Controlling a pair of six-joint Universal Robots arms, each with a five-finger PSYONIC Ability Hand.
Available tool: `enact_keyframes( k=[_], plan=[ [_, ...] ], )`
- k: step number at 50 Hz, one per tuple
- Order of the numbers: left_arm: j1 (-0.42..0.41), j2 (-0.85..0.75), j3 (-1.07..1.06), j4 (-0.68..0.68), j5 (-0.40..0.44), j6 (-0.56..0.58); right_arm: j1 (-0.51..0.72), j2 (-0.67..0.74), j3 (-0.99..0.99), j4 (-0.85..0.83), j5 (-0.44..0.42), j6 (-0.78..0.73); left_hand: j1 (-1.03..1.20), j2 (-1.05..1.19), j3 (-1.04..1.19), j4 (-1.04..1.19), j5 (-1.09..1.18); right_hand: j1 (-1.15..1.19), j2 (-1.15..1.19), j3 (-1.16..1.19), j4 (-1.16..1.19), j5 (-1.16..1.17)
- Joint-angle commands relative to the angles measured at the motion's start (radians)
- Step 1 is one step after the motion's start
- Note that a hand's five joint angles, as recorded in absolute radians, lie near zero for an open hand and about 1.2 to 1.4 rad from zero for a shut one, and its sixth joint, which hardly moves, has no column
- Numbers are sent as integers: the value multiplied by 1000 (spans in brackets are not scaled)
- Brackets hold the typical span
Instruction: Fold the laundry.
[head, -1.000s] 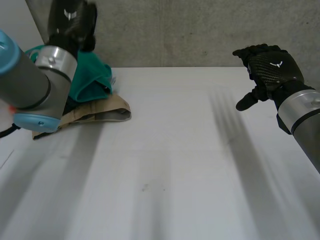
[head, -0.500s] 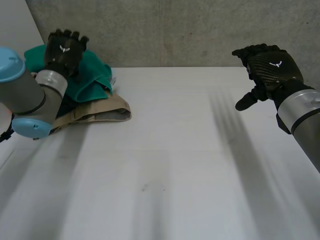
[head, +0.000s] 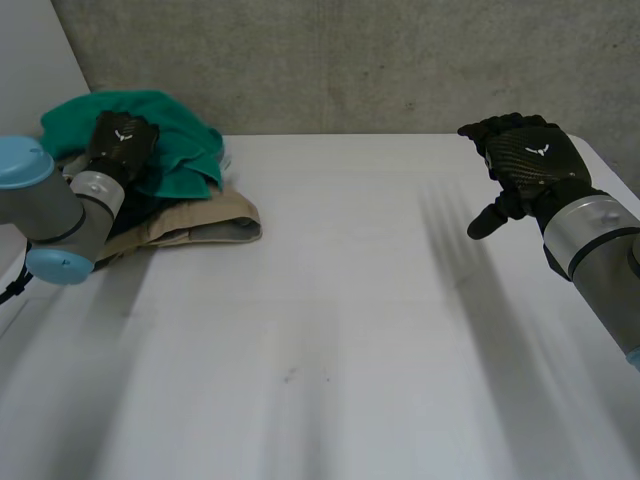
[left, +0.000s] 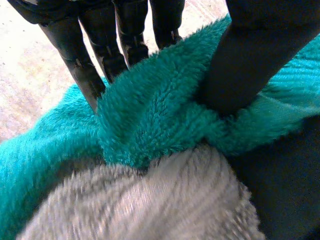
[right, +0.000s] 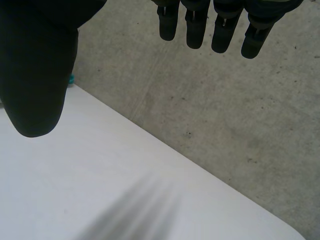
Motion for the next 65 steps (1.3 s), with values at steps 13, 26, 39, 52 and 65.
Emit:
enact_keyframes(
  k=[13,26,39,52,65],
  plan=[
    [-365,499,-199,66,-125,-288,-7,-5,-15,0,3,-11,346,328,345,331,375,-58,-36,-36,-35,-42],
    [-643,325,-245,-61,-121,-493,-90,-11,-55,23,9,-9,346,328,345,331,375,-58,-36,-36,-35,-42],
    [-660,297,-258,-130,-178,-488,-105,120,-159,244,-14,-132,346,328,345,331,375,-58,-36,-36,-35,-42],
    [-629,585,-373,-233,-178,-429,-84,294,-184,330,-268,38,346,328,345,331,375,-58,-36,-36,-35,-42],
    [-635,681,-382,-270,-181,-402,85,575,-361,-26,-233,526,346,328,345,331,375,238,260,260,261,254]
  ],
)
